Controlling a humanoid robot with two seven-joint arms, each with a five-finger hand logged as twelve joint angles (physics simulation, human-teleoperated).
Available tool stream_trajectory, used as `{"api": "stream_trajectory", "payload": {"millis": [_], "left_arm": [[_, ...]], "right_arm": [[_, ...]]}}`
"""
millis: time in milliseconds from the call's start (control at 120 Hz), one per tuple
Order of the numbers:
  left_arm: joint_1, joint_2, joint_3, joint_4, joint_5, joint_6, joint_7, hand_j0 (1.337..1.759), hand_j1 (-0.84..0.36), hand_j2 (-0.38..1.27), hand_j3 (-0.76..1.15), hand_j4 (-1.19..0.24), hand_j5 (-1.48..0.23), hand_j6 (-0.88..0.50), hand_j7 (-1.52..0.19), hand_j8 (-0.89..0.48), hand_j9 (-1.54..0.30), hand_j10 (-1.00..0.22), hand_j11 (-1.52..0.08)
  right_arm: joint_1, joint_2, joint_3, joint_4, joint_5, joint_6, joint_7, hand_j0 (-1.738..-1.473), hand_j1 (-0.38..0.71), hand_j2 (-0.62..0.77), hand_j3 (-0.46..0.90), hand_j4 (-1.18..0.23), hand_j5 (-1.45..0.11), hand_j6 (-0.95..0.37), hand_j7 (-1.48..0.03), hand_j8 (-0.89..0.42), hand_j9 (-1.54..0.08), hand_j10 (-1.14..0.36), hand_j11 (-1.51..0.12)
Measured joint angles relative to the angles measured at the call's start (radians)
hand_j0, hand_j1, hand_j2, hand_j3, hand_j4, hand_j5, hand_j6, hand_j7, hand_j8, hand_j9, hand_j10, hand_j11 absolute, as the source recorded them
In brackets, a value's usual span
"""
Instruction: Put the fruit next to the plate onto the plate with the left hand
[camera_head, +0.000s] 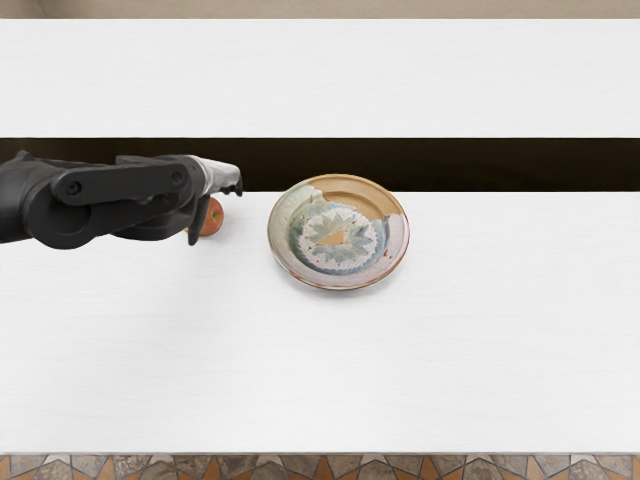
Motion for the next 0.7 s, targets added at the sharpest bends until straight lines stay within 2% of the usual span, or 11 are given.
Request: {"api": "stream_trajectory", "payload": {"millis": [700], "left_arm": [[0.009,0.021,0.011,-0.017,-0.02,0.028,0.0,1.658,-0.01,0.06,0.0,-0.3,-0.39,-0.3,-0.39,-0.3,-0.39,-0.3,-0.39]], "right_arm": [[0.0,0.0,0.0,-0.001,0.0,0.0,0.0,-1.658,-0.31,-0.01,0.0,-0.04,-0.05,-0.04,-0.05,-0.04,-0.05,-0.04,-0.05]]}}
